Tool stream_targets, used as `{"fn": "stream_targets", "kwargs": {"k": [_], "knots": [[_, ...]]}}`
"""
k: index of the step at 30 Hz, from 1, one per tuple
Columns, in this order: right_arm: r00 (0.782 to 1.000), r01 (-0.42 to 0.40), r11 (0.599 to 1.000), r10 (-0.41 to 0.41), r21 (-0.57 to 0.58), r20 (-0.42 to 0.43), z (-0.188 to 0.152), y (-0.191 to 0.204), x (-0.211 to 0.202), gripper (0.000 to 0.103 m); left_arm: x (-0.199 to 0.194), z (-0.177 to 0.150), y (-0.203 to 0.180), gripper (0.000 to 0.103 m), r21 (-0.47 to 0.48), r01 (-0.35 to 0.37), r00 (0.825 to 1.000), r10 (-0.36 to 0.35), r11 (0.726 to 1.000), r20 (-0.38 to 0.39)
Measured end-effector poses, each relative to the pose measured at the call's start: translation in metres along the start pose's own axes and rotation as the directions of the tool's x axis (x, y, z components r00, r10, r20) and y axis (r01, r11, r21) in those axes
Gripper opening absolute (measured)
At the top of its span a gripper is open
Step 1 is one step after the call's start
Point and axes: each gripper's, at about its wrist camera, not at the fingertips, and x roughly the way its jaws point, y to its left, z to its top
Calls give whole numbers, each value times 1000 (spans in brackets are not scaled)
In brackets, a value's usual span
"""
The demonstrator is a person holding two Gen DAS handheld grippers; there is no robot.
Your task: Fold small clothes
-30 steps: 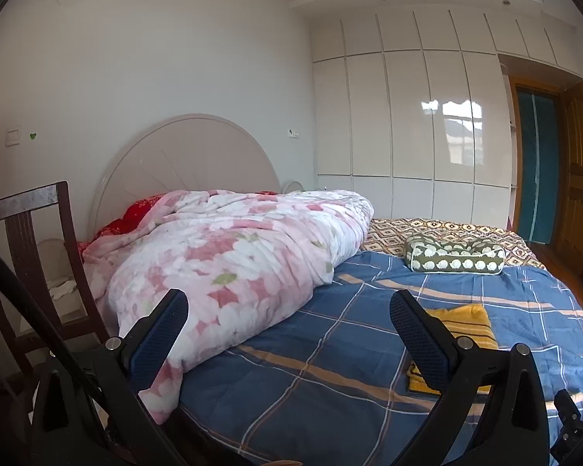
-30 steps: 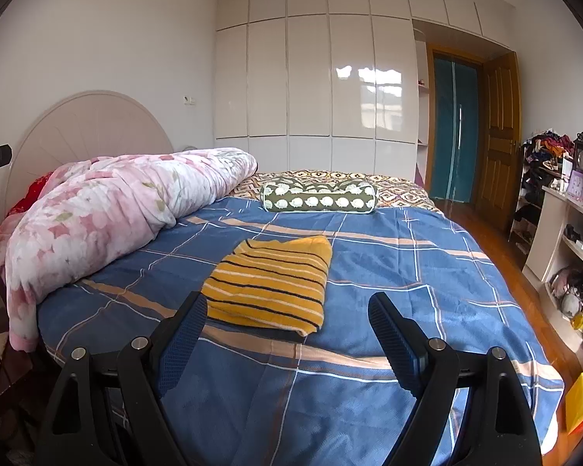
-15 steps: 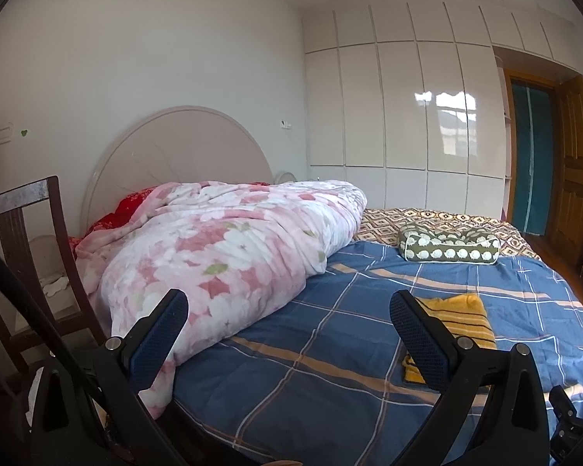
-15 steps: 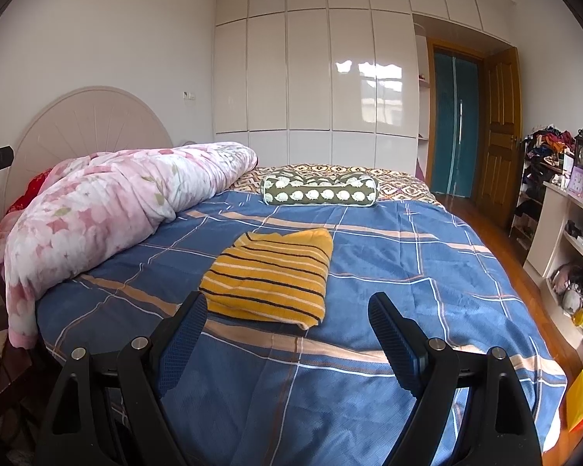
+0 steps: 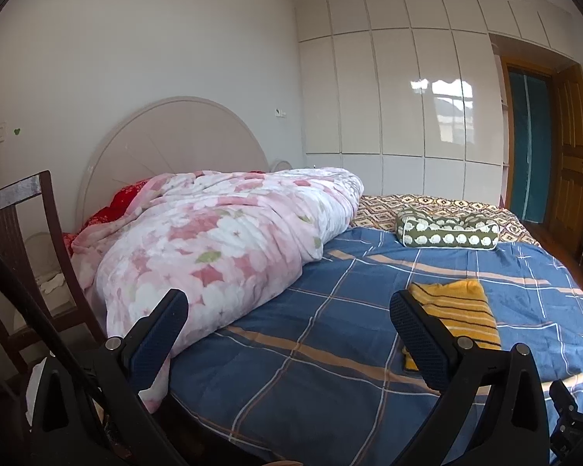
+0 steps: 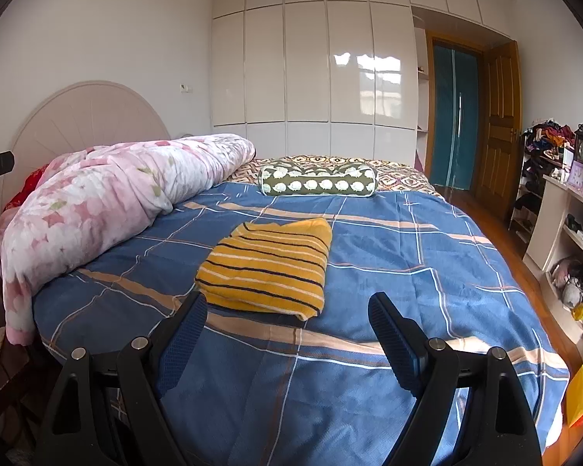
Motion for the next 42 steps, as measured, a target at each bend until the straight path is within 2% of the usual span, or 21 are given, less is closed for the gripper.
{"fn": "stream_targets", "kwargs": {"k": [42], "knots": [[998, -5, 1000, 5, 4, -62, -13, 2, 20, 89, 27, -19, -11, 103, 26, 5, 997, -3, 1000, -74]]}}
